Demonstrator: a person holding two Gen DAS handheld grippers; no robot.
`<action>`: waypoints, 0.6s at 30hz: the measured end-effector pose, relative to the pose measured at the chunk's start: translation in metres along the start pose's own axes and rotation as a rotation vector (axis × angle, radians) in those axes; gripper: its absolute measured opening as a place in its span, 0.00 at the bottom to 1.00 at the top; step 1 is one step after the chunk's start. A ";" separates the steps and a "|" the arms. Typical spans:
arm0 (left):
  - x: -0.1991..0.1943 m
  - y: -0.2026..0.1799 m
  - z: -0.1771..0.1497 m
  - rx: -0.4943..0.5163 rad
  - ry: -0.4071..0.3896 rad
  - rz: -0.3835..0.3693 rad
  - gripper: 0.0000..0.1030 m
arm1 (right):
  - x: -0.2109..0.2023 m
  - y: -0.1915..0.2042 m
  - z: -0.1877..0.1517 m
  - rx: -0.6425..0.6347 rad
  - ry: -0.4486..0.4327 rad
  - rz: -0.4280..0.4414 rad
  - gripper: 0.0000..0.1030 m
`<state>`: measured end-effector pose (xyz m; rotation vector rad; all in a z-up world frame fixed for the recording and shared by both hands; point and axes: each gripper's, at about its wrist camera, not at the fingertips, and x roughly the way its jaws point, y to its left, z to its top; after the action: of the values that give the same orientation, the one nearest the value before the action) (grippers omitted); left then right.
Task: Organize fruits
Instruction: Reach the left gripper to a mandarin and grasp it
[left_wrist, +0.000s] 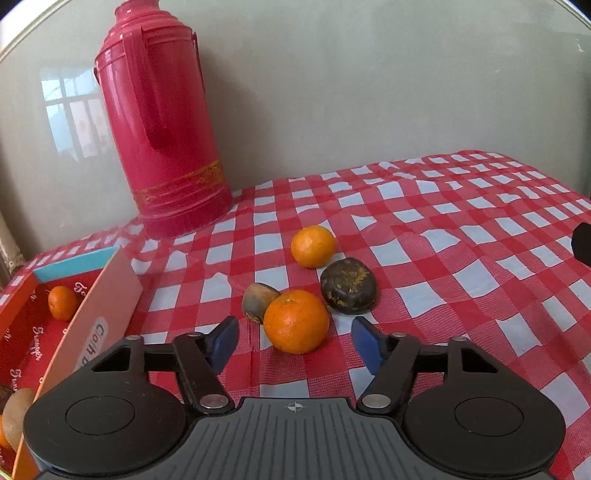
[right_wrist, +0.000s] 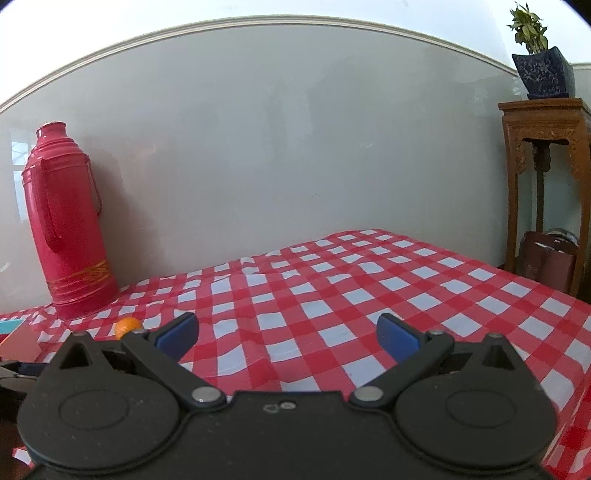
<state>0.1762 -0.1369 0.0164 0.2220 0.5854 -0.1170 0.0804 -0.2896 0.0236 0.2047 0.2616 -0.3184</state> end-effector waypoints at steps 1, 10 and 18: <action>0.001 0.001 0.000 -0.005 0.002 -0.001 0.59 | 0.000 0.000 0.000 0.001 -0.001 0.000 0.95; 0.012 0.005 -0.003 -0.044 0.025 -0.028 0.51 | -0.001 -0.001 0.002 0.018 -0.003 0.022 0.95; 0.015 0.009 0.000 -0.081 0.022 -0.070 0.51 | 0.001 -0.004 0.003 0.039 0.000 0.032 0.95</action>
<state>0.1906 -0.1292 0.0097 0.1247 0.6192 -0.1584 0.0804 -0.2939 0.0262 0.2474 0.2518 -0.2920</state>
